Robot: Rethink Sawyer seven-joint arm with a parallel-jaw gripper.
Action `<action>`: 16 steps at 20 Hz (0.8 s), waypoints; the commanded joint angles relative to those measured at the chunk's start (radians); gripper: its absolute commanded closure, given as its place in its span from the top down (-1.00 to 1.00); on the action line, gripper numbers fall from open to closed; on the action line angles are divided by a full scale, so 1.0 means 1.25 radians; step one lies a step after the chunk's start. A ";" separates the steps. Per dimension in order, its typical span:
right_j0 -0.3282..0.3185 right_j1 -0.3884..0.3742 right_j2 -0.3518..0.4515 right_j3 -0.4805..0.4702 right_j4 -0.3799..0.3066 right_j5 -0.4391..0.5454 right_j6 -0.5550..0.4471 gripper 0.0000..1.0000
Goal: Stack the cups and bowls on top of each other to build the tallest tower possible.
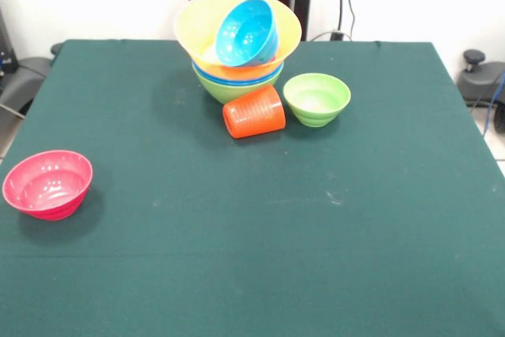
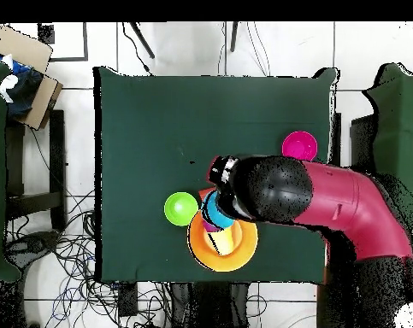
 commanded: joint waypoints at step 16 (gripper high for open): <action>-0.004 -0.060 0.017 0.120 -0.009 0.038 -0.112 1.00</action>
